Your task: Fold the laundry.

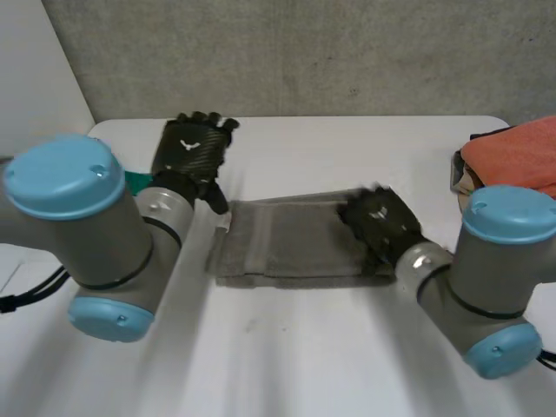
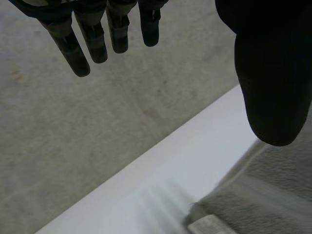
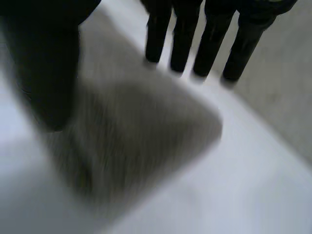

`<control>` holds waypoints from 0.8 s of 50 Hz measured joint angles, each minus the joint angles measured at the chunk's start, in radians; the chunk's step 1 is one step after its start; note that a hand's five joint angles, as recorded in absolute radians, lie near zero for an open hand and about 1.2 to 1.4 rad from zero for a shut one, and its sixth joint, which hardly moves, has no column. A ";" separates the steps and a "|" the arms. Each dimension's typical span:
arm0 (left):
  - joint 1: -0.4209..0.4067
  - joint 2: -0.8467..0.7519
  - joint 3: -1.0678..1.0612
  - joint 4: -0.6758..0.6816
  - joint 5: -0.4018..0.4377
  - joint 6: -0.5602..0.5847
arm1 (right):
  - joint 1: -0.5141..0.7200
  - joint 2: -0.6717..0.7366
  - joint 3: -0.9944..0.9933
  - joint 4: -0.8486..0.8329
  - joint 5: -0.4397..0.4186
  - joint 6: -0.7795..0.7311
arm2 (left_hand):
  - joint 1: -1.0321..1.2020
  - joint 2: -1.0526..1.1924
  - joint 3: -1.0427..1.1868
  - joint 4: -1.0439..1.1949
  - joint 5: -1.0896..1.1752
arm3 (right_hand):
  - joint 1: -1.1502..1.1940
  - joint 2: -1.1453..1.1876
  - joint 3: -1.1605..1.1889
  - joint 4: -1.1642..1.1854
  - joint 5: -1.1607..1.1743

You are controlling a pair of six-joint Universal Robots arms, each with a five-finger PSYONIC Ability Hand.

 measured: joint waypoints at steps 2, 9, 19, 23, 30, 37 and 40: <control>-0.013 -0.011 0.005 0.000 -0.001 0.000 | -0.045 0.032 0.004 0.033 0.003 -0.032 | 0.000 0.000 0.000 0.000 0.000 | 0.360 0.366 0.356 0.356 0.373; -0.029 -0.026 0.004 -0.004 -0.004 -0.001 | -0.131 0.082 -0.010 0.038 0.043 -0.139 | 0.000 0.000 0.000 0.000 0.000 | 0.725 0.829 0.836 0.841 0.821; -0.021 0.020 -0.011 -0.009 -0.009 -0.003 | -0.049 -0.095 -0.043 -0.168 0.124 -0.152 | 0.000 0.000 0.000 0.000 0.000 | 0.725 0.829 0.840 0.848 0.842; -0.019 0.047 -0.025 -0.008 -0.009 -0.005 | 0.061 -0.084 -0.075 -0.162 0.082 -0.148 | 0.000 0.000 0.000 0.000 0.000 | 0.725 0.829 0.840 0.848 0.847; -0.007 0.070 -0.061 -0.001 -0.011 -0.011 | 0.254 0.040 -0.073 -0.130 -0.131 -0.153 | 0.000 0.000 0.000 0.000 0.000 | 0.734 0.828 0.840 0.848 0.847; 0.031 0.065 -0.065 0.001 -0.026 -0.016 | 0.270 0.116 -0.069 -0.125 -0.188 -0.140 | 0.000 0.000 0.000 0.000 0.000 | 0.019 0.010 0.030 0.042 0.042; 0.031 0.060 -0.049 0.001 -0.031 -0.018 | 0.247 0.091 -0.073 -0.126 -0.117 -0.109 | 0.000 0.000 0.000 0.000 0.000 | -0.123 -0.134 -0.128 -0.126 -0.115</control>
